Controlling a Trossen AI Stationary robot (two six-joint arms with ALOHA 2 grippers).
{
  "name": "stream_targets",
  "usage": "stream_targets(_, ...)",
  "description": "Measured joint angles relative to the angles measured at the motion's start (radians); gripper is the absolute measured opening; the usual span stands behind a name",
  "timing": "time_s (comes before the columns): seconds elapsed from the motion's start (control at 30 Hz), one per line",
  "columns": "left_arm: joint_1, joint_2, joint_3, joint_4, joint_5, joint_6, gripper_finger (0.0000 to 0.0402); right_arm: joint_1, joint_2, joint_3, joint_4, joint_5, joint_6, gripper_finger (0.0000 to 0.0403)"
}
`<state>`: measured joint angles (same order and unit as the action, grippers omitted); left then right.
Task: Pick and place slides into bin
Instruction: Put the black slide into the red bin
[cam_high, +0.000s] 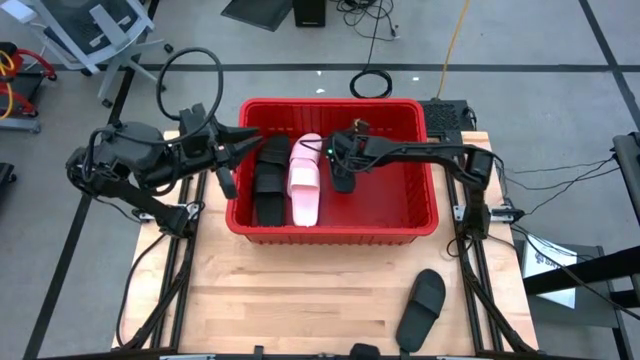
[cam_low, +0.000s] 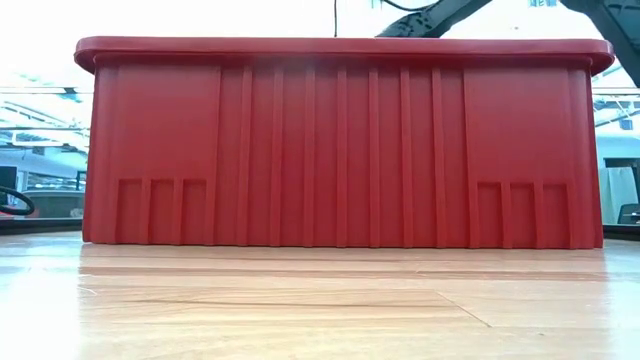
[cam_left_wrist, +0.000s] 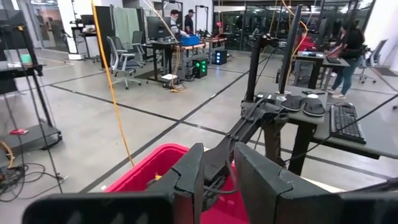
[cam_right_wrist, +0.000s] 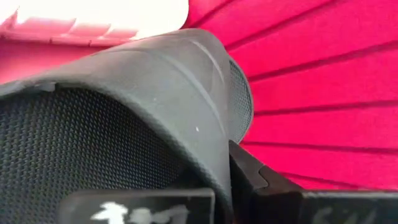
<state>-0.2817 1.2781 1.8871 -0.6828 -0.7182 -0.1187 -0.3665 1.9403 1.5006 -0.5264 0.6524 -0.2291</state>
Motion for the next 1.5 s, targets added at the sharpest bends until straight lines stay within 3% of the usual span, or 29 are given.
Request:
stream_targets(0.4,0.000,0.000,0.000,0.005,0.016,-0.022,0.0088,-0.024,0.091,0.021,-0.032,0.000,0.055,0.0002)
stream_targets(1.0,0.000,0.000,0.000,0.005,0.020,-0.015,0.0088,-0.049,0.090,0.028,0.067,-0.057,0.094,0.0002)
stream_targets(1.5,0.000,0.000,0.000,0.005,0.048,-0.024,0.0088,-0.049,0.090,0.028,0.062,-0.104,0.121,0.0046)
